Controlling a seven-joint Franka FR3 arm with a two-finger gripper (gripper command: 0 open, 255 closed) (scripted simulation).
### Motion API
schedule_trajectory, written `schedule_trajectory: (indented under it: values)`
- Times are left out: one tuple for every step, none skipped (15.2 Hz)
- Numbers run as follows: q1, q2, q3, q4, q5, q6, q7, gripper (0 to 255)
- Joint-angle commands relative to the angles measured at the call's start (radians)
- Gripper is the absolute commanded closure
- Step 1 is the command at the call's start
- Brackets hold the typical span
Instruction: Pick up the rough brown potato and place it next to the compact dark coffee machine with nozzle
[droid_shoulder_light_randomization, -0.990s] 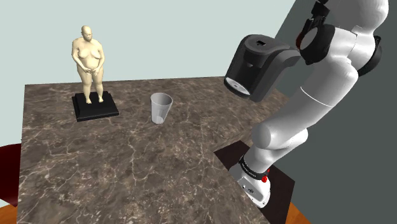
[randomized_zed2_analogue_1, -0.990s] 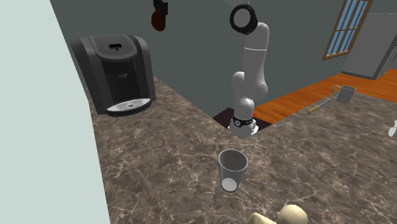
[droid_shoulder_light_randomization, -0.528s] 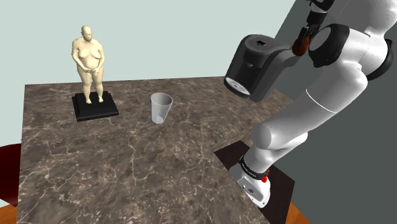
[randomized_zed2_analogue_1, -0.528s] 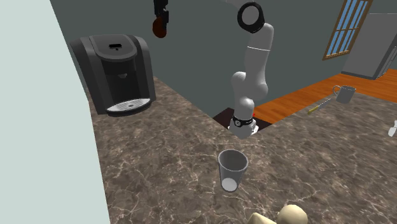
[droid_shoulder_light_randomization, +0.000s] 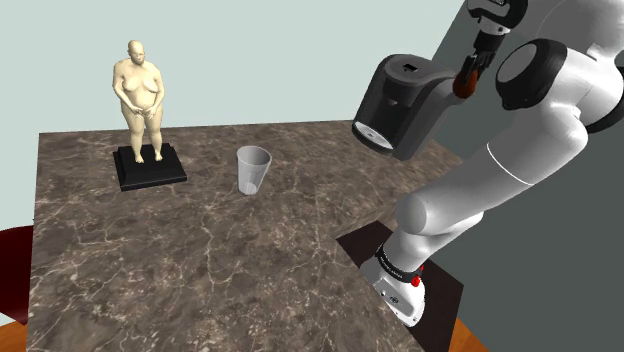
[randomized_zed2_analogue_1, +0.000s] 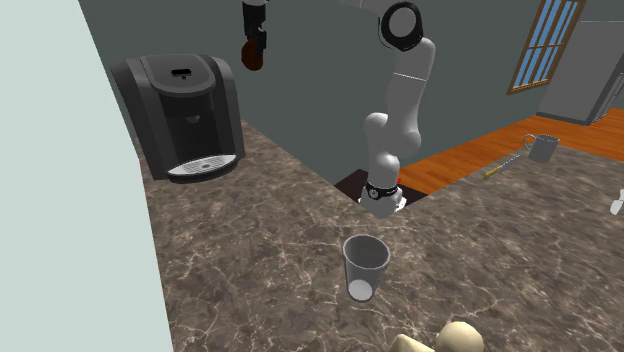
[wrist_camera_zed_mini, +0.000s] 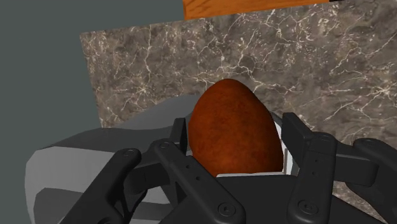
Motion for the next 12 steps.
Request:
schedule_trajectory:
  values:
    - [-0.001, -0.013, 0.002, -0.044, -0.007, 0.030, 0.013, 255]
    - [-0.001, -0.020, 0.003, -0.064, -0.010, 0.043, 0.019, 255]
    - [-0.002, -0.027, 0.004, -0.084, -0.014, 0.055, 0.025, 255]
    - [-0.003, -0.033, 0.004, -0.103, -0.017, 0.068, 0.030, 255]
    - [-0.003, -0.039, 0.005, -0.122, -0.020, 0.081, 0.036, 255]
    - [-0.004, -0.045, 0.005, -0.141, -0.023, 0.093, 0.041, 255]
    - [-0.005, -0.050, 0.005, -0.159, -0.026, 0.106, 0.046, 255]
    - [-0.006, -0.055, 0.006, -0.177, -0.029, 0.118, 0.051, 255]
    - [-0.006, -0.060, 0.006, -0.195, -0.032, 0.131, 0.056, 255]
    - [-0.007, -0.065, 0.005, -0.212, -0.035, 0.143, 0.061, 255]
    - [-0.008, -0.069, 0.005, -0.230, -0.038, 0.156, 0.066, 255]
    - [-0.009, -0.073, 0.005, -0.246, -0.041, 0.168, 0.070, 255]
